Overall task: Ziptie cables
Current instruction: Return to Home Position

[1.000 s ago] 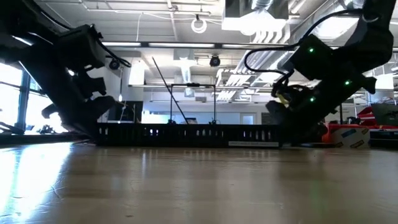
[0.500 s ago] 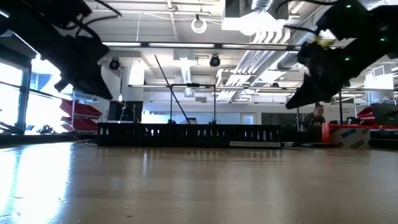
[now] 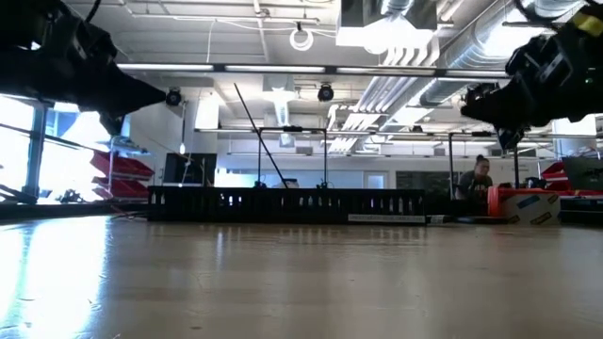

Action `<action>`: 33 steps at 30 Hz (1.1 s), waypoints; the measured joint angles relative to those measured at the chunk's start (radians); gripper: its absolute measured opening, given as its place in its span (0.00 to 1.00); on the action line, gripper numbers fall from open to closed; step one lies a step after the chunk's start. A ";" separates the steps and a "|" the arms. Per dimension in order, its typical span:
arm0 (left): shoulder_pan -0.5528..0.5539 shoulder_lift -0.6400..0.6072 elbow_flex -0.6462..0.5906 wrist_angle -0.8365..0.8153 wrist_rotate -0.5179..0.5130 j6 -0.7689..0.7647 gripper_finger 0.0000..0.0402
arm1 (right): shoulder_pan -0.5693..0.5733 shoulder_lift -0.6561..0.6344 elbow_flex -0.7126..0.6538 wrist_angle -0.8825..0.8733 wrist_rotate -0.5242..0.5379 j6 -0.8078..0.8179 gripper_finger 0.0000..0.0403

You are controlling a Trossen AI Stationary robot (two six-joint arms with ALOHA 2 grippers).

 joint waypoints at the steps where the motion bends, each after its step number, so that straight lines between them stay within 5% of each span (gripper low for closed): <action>1: 0.006 -0.023 0.005 -0.023 0.003 0.010 0.00 | 0.000 -0.022 0.000 0.000 -0.024 -0.009 0.00; 14: 0.036 -0.067 -0.001 -0.127 0.011 0.187 0.00 | 0.002 -0.102 0.000 0.004 -0.096 -0.104 0.00; 33: 0.035 -0.049 -0.002 -0.123 -0.005 0.100 0.00 | 0.010 -0.109 0.000 0.010 -0.111 0.016 0.00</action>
